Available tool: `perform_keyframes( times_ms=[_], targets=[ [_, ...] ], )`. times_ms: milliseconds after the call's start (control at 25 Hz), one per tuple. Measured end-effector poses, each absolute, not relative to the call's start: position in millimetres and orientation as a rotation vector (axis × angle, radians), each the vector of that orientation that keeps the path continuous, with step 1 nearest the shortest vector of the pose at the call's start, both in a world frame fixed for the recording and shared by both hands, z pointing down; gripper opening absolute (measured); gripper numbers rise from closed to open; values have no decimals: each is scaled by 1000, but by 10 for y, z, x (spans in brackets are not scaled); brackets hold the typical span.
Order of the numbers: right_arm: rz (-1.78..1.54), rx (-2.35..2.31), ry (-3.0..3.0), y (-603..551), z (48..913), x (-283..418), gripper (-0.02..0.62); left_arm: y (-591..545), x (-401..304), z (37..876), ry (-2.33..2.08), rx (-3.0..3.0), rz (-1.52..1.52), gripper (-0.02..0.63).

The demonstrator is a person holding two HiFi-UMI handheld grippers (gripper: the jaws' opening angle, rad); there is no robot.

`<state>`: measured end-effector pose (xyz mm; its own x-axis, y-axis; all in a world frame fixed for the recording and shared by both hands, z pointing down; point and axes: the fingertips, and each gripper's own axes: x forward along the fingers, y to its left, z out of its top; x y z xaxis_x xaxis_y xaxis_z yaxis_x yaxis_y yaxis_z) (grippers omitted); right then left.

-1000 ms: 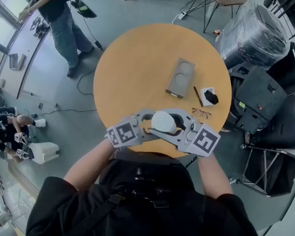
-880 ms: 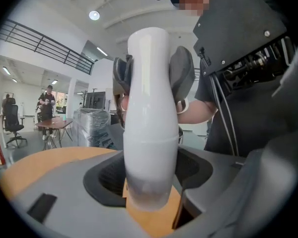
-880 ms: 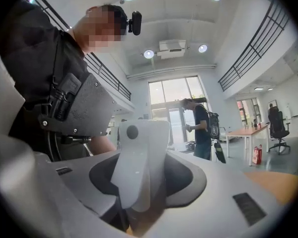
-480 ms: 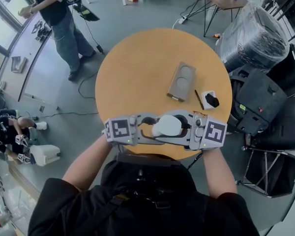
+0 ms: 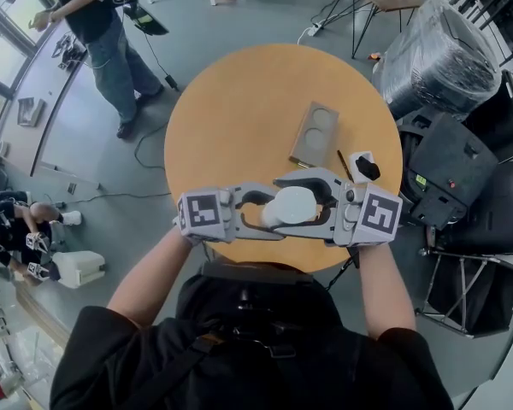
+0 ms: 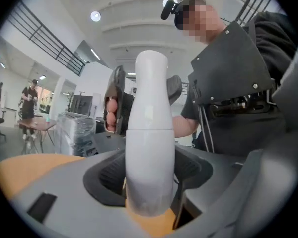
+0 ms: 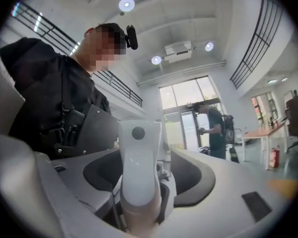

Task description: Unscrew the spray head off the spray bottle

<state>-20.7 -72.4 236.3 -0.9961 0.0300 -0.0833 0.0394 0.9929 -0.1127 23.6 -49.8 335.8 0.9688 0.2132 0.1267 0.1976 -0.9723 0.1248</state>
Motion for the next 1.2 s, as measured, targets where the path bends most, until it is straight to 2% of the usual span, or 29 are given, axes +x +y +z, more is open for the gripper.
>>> perform_keyframes(
  times_ms=[80,280,680,840,960,1200],
  targets=[
    [-103,-156,3074,-930,2322,-177,336,-677,194,3286,128,3043,155,304],
    [24,-625,2969,-1258,2209,-21,348,-1034,108,3174,-301,3034,0,304],
    [-320,-1057,2859,-1561,2651,-62,345,-1602,-76,3348,-1028,2908,94,305],
    [-332,-1113,2842,-1654,2688,-149,321,-1652,-1,3441,-1098,2892,127,305],
    [-288,-1145,2838,-1722,2685,-170,253,-1652,63,3487,-1096,2906,152,305],
    [-203,-1051,2918,-1641,2716,-213,240,-1582,78,3517,-978,2963,163,305]
  ],
)
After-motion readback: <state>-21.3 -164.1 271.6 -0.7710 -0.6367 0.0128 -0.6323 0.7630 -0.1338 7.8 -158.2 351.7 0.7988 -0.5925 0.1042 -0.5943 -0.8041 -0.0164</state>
